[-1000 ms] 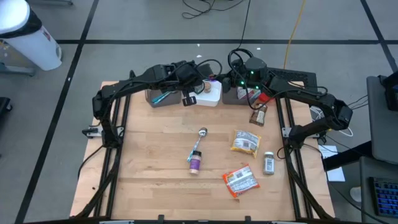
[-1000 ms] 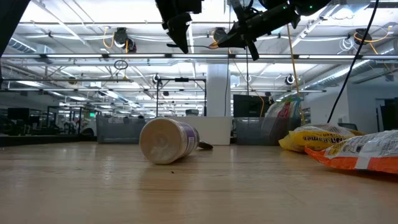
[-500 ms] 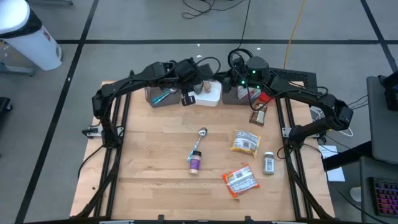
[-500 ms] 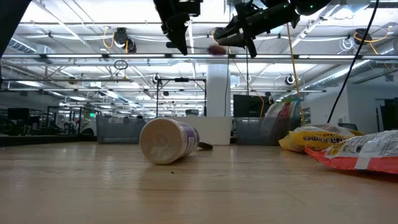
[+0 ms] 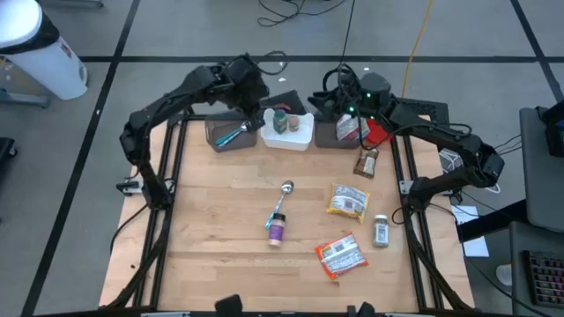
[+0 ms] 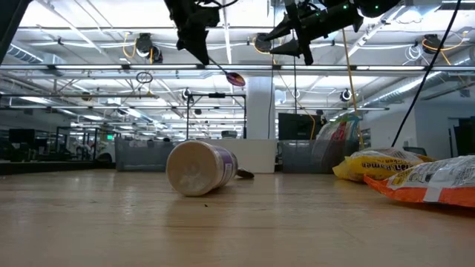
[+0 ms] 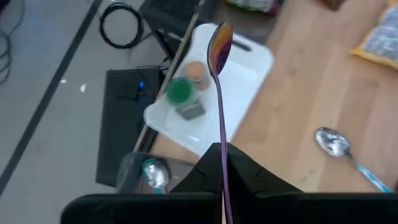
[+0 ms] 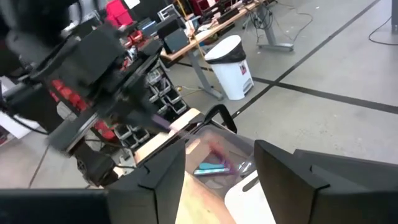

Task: Pick & Place Food Item
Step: Put the blue spoon into the left black bin

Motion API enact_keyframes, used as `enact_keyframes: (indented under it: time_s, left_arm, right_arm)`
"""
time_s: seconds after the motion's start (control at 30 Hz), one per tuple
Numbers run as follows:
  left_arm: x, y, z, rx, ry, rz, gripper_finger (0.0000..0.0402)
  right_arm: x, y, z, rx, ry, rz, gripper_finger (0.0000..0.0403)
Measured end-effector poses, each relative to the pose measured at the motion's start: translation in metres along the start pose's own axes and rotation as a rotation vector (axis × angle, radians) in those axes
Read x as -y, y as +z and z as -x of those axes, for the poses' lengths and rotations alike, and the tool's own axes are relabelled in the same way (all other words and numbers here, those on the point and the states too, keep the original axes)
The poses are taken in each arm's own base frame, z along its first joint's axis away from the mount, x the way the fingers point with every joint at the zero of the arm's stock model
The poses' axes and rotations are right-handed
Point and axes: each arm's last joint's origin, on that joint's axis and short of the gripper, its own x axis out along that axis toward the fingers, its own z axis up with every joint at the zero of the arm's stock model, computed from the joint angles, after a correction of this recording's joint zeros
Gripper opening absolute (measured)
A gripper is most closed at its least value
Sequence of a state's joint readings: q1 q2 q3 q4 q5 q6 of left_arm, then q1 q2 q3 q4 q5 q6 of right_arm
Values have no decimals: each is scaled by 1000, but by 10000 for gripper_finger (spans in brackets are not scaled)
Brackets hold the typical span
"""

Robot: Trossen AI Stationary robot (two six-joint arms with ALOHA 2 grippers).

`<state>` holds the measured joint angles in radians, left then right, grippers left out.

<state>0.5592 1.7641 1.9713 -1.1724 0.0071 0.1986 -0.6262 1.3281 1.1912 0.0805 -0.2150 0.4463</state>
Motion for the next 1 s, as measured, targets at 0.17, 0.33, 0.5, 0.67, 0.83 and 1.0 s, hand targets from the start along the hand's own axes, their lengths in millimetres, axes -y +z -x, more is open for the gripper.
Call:
enact_keyframes:
  time_s: [0.17,0.33,0.5,0.67,0.83,1.0]
  left_arm:
    - [-36,-10,2,4,-51,98,3]
    - [-72,-29,-4,-9,-114,218,3]
    - [-95,-54,-19,-44,-197,326,3]
    - [-91,-79,-32,-31,-220,382,3]
    - [-78,-111,-32,71,-230,478,2]
    - [-62,-152,-27,117,-185,588,2]
  right_arm:
    - [2,-3,0,-30,-18,12,179]
    - [5,-8,1,-80,-41,3,177]
    - [7,-13,0,-109,-54,-4,176]
    - [10,-19,0,-123,-61,-9,176]
    - [13,-25,-1,-140,-69,-14,176]
    - [17,-32,-1,-160,-78,-19,176]
